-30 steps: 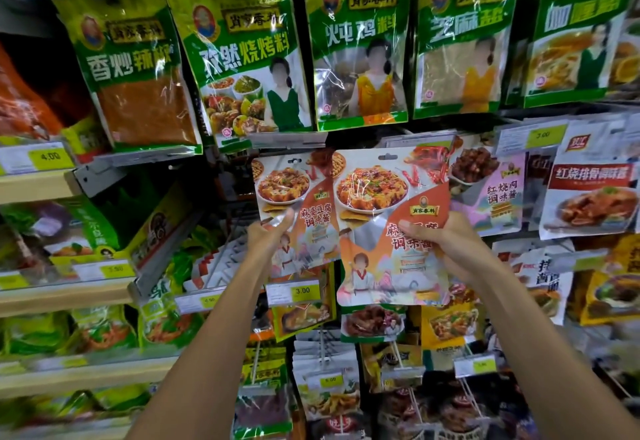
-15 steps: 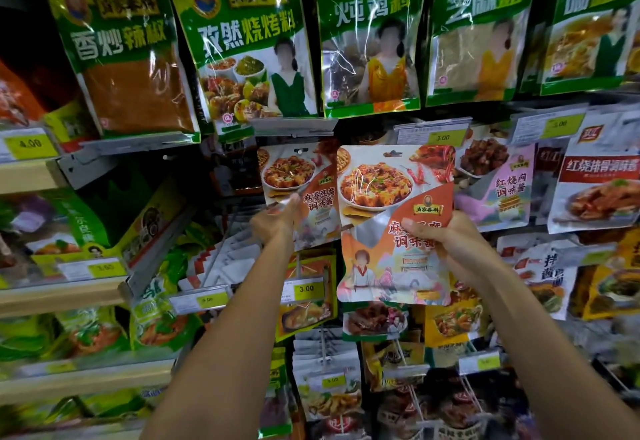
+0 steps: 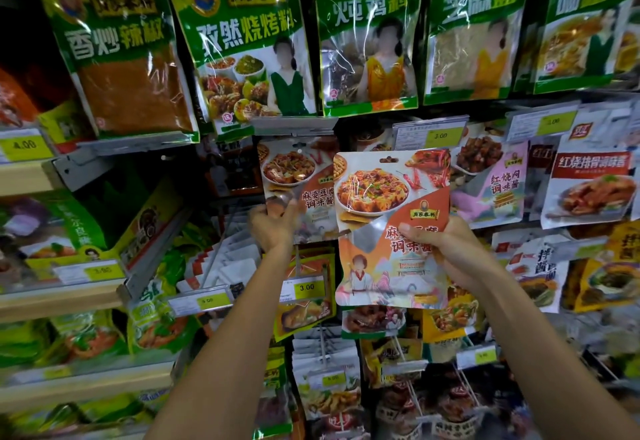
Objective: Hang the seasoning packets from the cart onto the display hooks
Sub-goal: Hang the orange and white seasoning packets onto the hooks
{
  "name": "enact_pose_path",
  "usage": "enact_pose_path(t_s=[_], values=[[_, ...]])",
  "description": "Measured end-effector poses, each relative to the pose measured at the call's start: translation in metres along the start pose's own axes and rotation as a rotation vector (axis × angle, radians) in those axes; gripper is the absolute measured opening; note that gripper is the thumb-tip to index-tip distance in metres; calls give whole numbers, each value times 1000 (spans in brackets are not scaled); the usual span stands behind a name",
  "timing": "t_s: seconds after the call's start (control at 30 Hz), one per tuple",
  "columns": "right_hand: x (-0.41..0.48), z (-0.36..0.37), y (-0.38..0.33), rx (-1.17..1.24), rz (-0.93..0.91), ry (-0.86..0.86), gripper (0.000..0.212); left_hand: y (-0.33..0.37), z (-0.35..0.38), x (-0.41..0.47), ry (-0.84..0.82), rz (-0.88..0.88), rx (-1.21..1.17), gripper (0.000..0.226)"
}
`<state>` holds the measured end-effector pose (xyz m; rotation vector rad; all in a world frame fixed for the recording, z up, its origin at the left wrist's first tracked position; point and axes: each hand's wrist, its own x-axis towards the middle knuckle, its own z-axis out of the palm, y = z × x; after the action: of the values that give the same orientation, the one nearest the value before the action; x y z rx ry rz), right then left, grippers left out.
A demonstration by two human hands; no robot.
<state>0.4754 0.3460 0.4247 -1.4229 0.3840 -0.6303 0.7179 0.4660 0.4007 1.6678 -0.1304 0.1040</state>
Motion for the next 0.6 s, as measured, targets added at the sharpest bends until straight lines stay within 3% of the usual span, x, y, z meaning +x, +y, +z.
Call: enact_pose_path(t_s=[0.1, 0.13, 0.2, 0.3, 0.37, 0.5, 0.6], values=[[-5, 7, 0, 14, 16, -11, 49, -2, -31, -36, 39, 215, 9, 49], [-6, 12, -1, 28, 18, -16, 49, 1, -41, -51, -21, 251, -22, 47], [-8, 21, -2, 58, 16, -33, 47, 10, -55, -77, -310, 253, -129, 43], [-10, 39, -3, 79, 22, -70, 46, 23, -66, -98, -687, 194, -192, 58], [-12, 52, -4, 91, 14, -87, 43, 29, -70, -103, -677, 183, -112, 68], [-15, 64, -7, -59, -108, -55, 12, 26, -70, -97, -592, 202, -111, 37], [-15, 53, -12, -423, -333, 237, 10, 18, -70, -86, -558, 128, -142, 46]])
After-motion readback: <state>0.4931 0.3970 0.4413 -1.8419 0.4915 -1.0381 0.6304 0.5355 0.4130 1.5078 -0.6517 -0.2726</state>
